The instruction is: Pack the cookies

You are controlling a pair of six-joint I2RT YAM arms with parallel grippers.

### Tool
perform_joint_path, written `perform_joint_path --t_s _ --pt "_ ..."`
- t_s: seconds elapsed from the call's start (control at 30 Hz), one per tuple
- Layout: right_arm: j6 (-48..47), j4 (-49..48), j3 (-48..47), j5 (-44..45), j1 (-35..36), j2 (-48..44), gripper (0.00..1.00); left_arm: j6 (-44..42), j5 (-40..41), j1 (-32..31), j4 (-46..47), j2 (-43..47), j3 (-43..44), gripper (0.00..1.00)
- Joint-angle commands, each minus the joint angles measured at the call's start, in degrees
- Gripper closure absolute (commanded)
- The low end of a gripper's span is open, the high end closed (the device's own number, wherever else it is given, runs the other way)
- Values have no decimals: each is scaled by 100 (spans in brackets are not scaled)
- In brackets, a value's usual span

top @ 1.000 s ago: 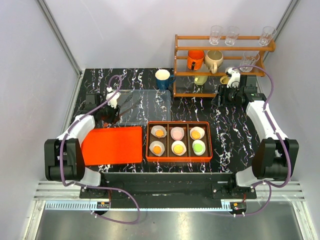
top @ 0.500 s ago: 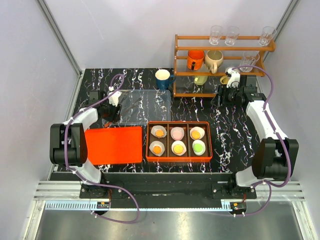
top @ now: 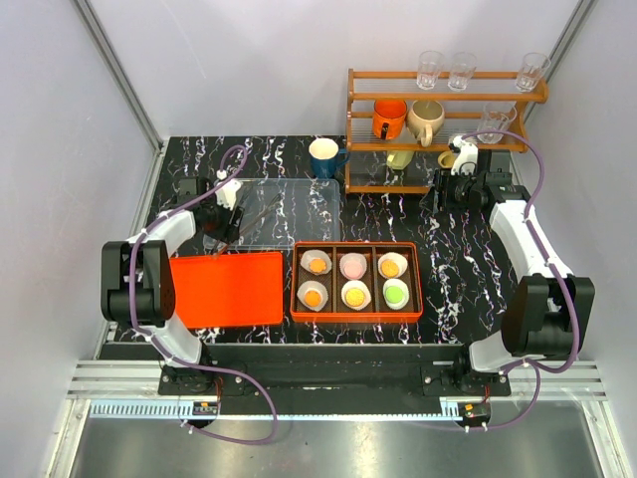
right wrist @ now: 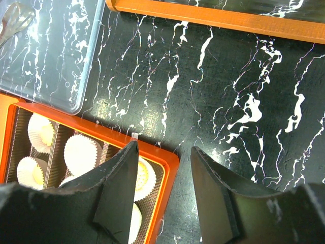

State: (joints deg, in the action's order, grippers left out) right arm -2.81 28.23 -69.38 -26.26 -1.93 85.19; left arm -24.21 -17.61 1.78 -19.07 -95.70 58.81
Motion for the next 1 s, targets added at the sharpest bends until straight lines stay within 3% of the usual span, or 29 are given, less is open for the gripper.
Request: perform_joint_path --t_s 0.0,0.27,0.43,0.77,0.97 --pt "-115 -72 -93 -133 -26 -116 46 -67 126 33 35 217 202 35" --pt "-123 24 -137 -274 0 -283 45 56 29 182 -149 1009 193 31" --pt "-299 323 -470 66 552 -362 44 -57 116 402 -676 1694 132 29" --pt "-739 1062 -1525 499 2055 -20 44 -1050 495 1832 -2249 2863 -378 29" --pt "-923 1184 -2052 578 2951 542 44 -1604 522 2755 -2548 3128 -818 29"
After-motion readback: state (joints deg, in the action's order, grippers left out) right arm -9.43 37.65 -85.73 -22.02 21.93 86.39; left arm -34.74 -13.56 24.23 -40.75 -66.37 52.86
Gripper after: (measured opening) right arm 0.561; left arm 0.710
